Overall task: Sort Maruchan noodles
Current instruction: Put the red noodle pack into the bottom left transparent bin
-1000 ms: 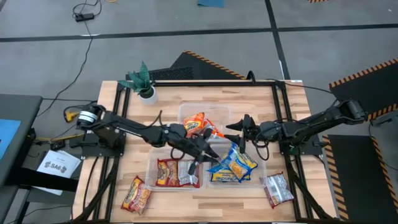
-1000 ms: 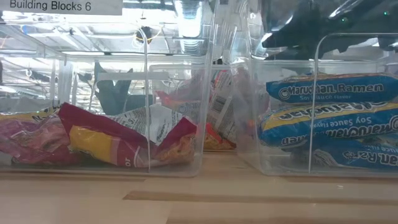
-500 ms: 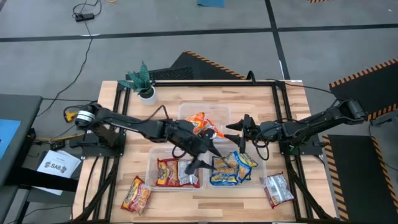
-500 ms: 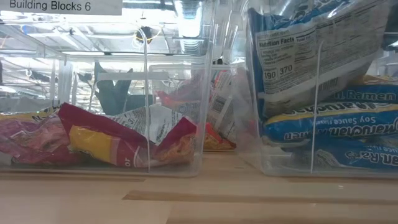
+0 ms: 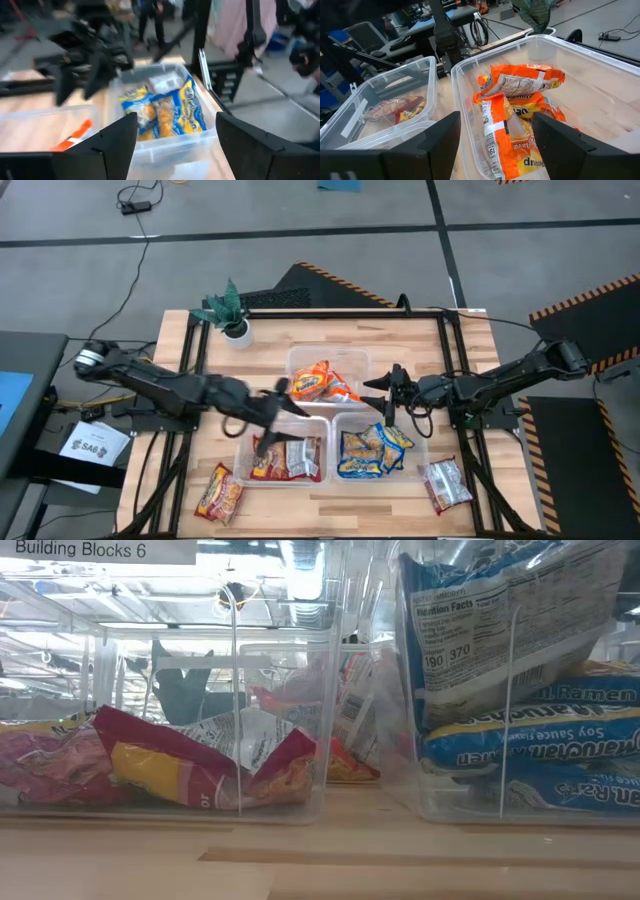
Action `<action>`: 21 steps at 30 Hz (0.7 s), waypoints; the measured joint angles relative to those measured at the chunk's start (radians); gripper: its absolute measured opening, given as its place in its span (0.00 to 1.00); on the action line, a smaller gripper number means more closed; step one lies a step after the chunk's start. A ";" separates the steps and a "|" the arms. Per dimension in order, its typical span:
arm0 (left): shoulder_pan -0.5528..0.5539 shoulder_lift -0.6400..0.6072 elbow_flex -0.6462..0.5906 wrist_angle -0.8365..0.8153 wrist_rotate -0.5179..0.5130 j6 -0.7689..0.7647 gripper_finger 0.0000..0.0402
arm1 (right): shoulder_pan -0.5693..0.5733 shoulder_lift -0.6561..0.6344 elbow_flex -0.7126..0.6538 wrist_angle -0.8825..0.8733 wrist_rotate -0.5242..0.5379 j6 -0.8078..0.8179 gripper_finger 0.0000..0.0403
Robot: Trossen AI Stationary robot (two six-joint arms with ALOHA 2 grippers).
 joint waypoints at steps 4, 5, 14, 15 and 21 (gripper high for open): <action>-0.003 -0.168 -0.237 0.187 -0.067 -0.009 0.64 | 0.000 0.000 0.000 0.002 0.000 0.000 0.67; -0.003 -0.213 -0.293 0.232 -0.083 -0.013 0.64 | 0.000 0.000 0.000 0.003 0.000 0.000 0.67; -0.003 -0.559 -0.596 0.387 -0.134 -0.033 0.64 | 0.000 0.000 0.000 0.010 0.000 0.000 0.67; -0.003 -0.583 -0.608 0.383 -0.129 -0.034 0.64 | 0.000 0.000 0.000 0.010 0.001 0.000 0.67; -0.004 -0.673 -0.637 0.380 -0.127 -0.044 0.64 | -0.001 0.000 0.000 0.012 0.012 0.000 0.67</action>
